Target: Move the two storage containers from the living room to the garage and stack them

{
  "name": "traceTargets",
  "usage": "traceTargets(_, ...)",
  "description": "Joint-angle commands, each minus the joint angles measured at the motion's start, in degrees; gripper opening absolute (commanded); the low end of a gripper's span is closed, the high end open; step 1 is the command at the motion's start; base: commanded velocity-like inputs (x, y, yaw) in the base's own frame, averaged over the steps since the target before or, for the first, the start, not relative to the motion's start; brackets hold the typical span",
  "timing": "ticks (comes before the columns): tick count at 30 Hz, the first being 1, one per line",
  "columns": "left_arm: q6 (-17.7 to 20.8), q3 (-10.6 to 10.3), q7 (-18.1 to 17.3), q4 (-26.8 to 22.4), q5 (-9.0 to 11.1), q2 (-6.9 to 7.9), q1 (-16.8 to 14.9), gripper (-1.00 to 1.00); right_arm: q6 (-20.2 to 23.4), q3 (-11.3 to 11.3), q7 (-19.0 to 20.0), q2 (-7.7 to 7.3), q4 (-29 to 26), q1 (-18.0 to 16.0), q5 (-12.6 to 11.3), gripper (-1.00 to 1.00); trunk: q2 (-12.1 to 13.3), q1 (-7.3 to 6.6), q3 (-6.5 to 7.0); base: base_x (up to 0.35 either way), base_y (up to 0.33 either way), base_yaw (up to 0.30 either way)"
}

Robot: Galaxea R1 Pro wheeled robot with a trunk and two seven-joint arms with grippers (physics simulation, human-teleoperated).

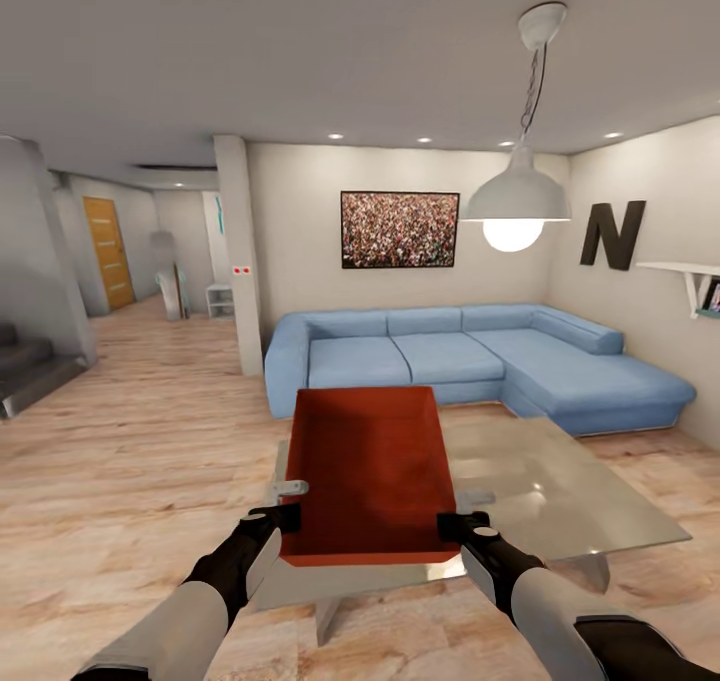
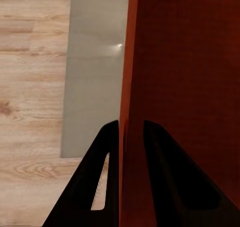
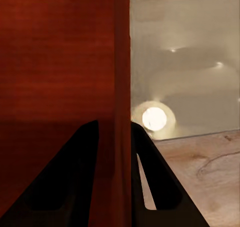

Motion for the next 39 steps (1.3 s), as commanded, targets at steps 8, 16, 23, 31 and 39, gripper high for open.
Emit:
traceTargets(8,0.4,-0.6,1.7,0.0,-0.5,1.12,0.1,-1.00,-0.2,-1.9,-0.1,0.02,-0.1,-0.1,0.3,-1.00,0.0,0.02,0.26,0.000,0.000,0.297)
traceTargets(16,0.4,-0.6,1.7,-0.1,-0.5,1.08,0.1,-1.00,-0.2,-1.9,-0.1,0.02,-0.1,-0.1,0.3,-1.00,0.0,0.02,0.53,0.000,0.000,0.297)
traceTargets(23,0.4,-0.6,1.7,-0.2,-0.5,1.16,0.1,-1.00,-0.2,-1.9,-0.1,0.02,-0.1,-0.1,0.3,-1.00,0.0,0.02,0.76,0.000,0.000,0.297)
traceTargets(31,0.4,-0.7,1.7,-0.3,-0.5,1.08,0.1,-1.00,-0.2,-1.9,-0.1,0.02,-0.1,-0.1,0.3,-1.00,0.0,0.02,1.03,0.000,0.000,0.297)
traceTargets(39,0.4,-0.7,1.7,-0.4,-0.5,1.10,0.1,-1.00,-0.2,-1.9,-0.1,0.02,-0.1,-0.1,0.3,-1.00,0.0,0.02,1.30,0.000,0.000,0.297)
